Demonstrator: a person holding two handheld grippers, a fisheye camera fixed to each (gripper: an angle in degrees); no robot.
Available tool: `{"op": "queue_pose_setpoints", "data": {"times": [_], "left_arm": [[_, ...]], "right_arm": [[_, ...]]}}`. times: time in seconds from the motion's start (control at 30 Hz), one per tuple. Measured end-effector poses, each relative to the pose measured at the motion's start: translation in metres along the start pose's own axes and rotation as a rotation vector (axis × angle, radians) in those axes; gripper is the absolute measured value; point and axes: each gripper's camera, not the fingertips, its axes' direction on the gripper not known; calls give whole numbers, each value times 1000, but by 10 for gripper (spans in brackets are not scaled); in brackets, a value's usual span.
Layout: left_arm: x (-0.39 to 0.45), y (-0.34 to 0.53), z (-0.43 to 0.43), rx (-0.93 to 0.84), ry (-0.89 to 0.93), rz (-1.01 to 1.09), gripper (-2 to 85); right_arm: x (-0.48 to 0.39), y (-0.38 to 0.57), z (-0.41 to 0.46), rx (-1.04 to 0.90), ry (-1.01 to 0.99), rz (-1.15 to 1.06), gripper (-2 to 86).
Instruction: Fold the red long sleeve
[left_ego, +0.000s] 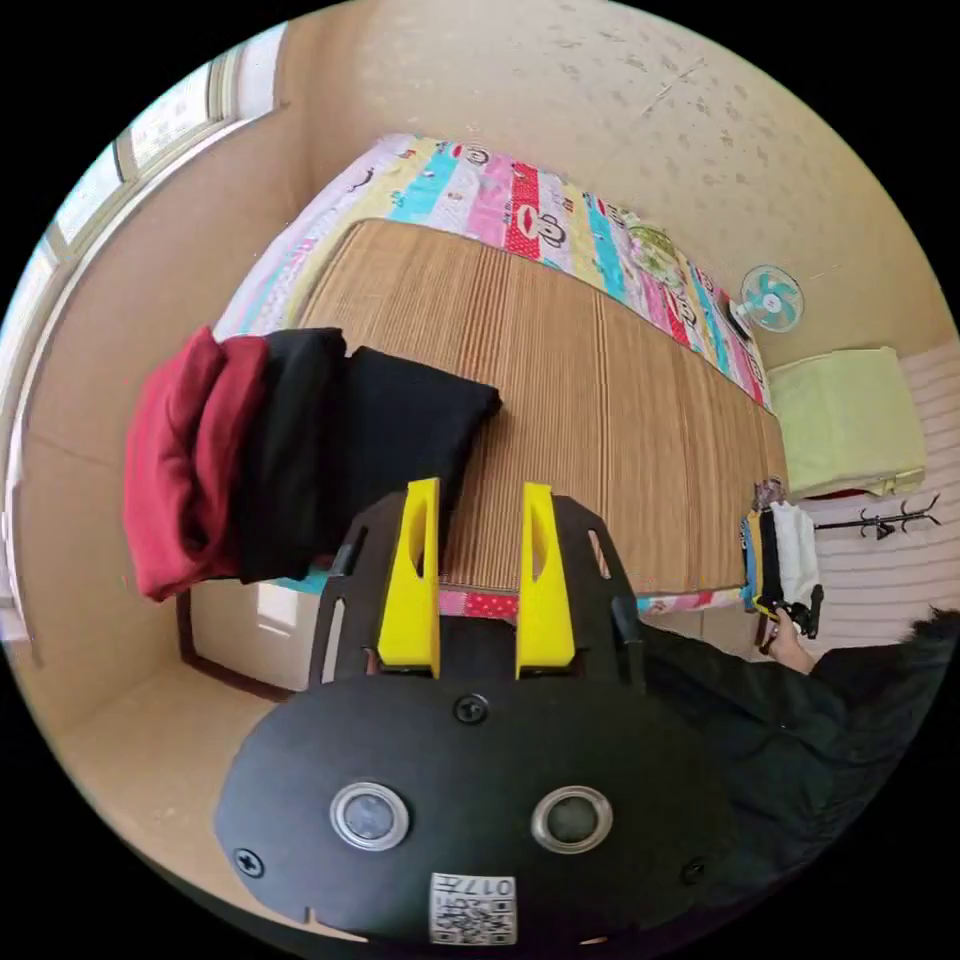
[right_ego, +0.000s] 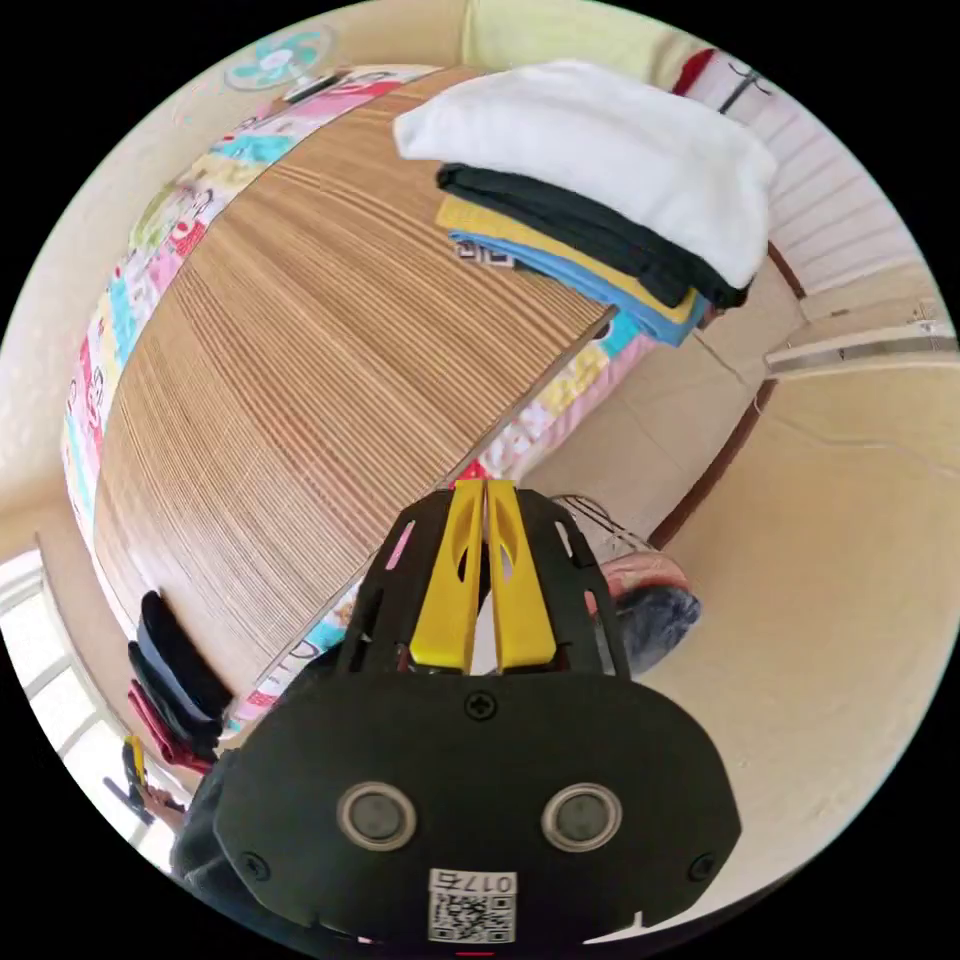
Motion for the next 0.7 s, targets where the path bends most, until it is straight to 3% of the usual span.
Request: {"op": "queue_pose_setpoints", "data": {"times": [0.2, 0.33, 0.4, 0.5, 0.67, 0.7], "left_arm": [[-133, -37, 2, 88, -93, -230, 158], [-175, -32, 76, -120, -74, -359, 148], [-178, -6, 74, -73, -11, -438, 131], [-186, 38, 33, 20, 240, -551, 70], [-139, 172, -118, 509, 900, -203, 61], [-128, 187, -138, 564, 955, -141, 60]], "right_arm": [[-181, 59, -32, 83, -204, -382, 3], [-212, 95, -65, 131, -227, -542, 4], [-200, 110, -80, 103, -404, -595, 4], [-167, 125, -103, 152, -725, -630, 4], [-139, 160, -141, 342, -945, -771, 6], [-142, 168, -150, 344, -979, -848, 8]]}}
